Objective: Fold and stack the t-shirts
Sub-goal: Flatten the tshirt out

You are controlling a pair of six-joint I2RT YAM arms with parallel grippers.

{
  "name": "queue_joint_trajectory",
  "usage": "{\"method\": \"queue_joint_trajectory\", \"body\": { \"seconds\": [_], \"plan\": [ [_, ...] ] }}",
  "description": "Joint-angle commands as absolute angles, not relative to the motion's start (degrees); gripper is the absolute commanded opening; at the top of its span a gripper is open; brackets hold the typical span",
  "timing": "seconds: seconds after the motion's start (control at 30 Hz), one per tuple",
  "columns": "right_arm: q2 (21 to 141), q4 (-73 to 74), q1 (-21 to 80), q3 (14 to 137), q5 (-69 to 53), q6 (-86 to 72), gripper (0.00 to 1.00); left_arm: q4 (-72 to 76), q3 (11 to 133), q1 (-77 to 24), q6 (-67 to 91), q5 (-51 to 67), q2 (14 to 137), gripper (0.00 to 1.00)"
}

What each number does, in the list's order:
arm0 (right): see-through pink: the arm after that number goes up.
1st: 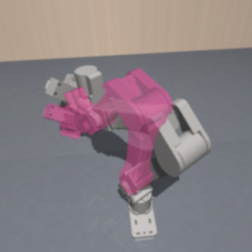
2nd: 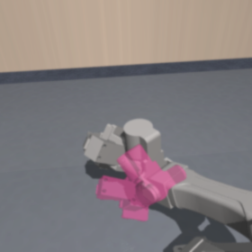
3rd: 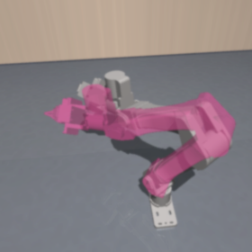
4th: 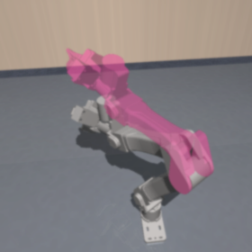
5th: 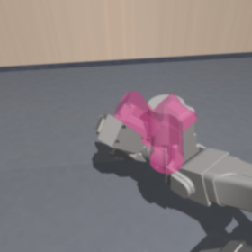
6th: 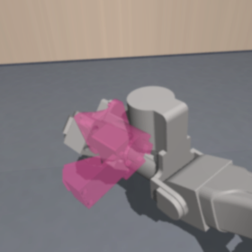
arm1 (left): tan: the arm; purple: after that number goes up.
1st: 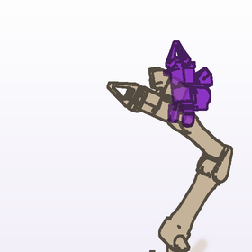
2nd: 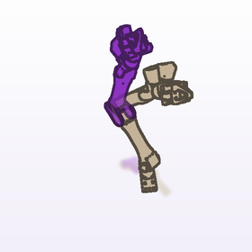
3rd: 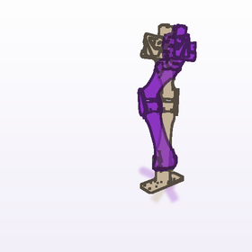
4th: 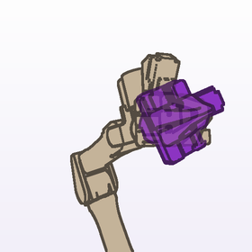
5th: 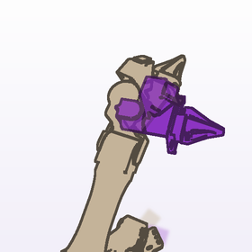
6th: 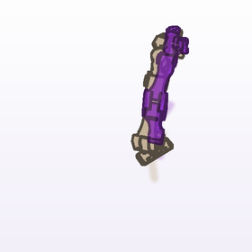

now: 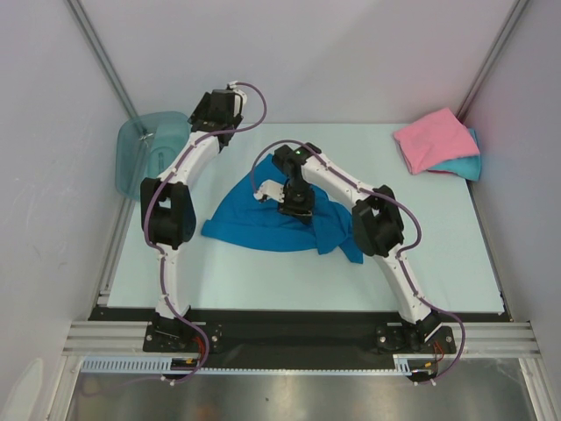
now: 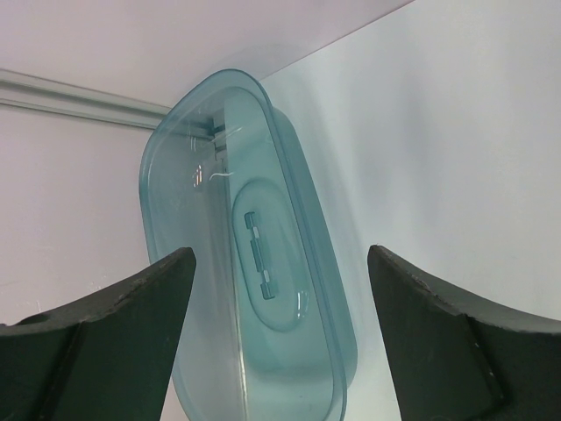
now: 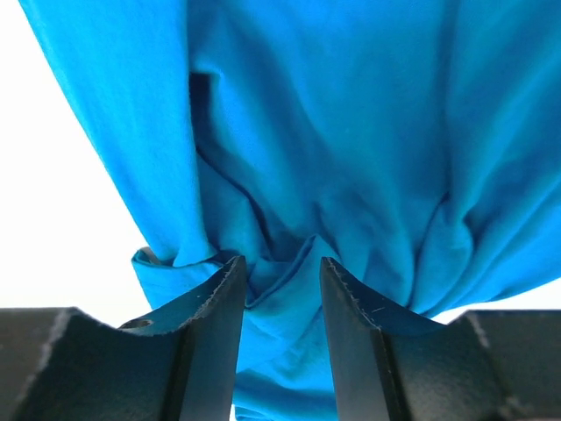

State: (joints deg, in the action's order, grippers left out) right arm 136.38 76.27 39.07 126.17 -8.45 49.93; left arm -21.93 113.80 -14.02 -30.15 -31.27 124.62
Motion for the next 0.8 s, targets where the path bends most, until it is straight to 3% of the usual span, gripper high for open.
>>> {"method": "queue_joint_trajectory", "body": {
  "seconds": [0.0,0.2,0.33,0.57,0.77],
  "plan": [
    [134.74,77.61,38.15,125.16,-8.97,48.87,0.44,-20.57,113.38,-14.41,-29.09,-30.85,120.15,0.86],
    [135.35,76.55,37.44,124.8,-8.62,48.52,0.42,-20.57,113.64,-14.41,-28.65,-30.76,119.97,0.86],
    [135.97,75.85,37.35,124.89,-8.17,48.08,0.34,-20.57,113.55,-14.41,-28.56,-30.85,119.97,0.86],
    [136.23,74.97,37.35,125.07,-8.0,47.2,0.0,-20.57,113.38,-14.41,-28.65,-30.85,119.97,0.86],
    [134.83,72.78,37.53,127.17,-4.93,46.41,0.0,-20.3,113.38,-14.41,-28.92,-30.85,120.06,0.86]
  ]
}}
